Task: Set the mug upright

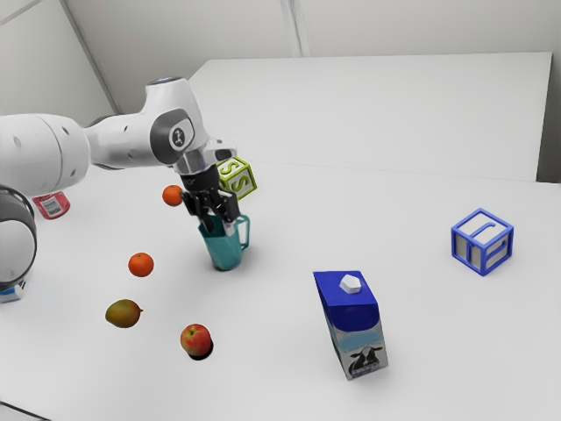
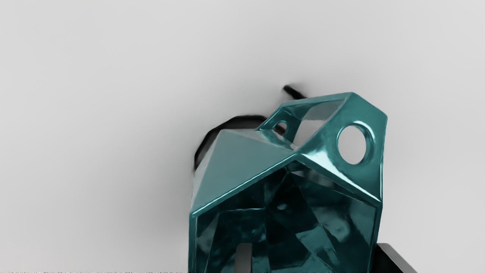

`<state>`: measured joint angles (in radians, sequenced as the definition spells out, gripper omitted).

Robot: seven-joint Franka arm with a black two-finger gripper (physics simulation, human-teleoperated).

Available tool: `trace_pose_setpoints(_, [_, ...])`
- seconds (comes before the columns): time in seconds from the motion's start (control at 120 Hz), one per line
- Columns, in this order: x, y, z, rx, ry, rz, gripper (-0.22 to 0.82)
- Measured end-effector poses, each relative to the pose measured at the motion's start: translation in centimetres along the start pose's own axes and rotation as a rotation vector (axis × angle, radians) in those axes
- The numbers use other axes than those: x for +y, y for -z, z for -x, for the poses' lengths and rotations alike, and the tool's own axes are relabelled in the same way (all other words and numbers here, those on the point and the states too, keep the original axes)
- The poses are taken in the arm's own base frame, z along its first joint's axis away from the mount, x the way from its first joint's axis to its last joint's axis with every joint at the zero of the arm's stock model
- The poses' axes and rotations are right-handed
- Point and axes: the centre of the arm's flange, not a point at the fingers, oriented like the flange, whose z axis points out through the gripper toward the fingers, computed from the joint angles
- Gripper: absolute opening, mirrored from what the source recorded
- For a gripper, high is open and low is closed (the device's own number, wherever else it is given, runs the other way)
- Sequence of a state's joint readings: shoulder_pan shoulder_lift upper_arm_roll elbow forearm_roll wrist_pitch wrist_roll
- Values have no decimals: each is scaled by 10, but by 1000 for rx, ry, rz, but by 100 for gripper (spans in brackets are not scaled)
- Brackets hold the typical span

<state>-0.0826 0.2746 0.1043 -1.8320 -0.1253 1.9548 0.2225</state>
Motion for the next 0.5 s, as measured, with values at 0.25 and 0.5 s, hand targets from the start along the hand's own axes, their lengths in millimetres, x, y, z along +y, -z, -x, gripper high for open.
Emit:
trace_pose_setpoints(0.25, [0,17,0,27,18,-3,50])
trace_pose_setpoints(0.5, [30,216,14,257,-19,-66,56])
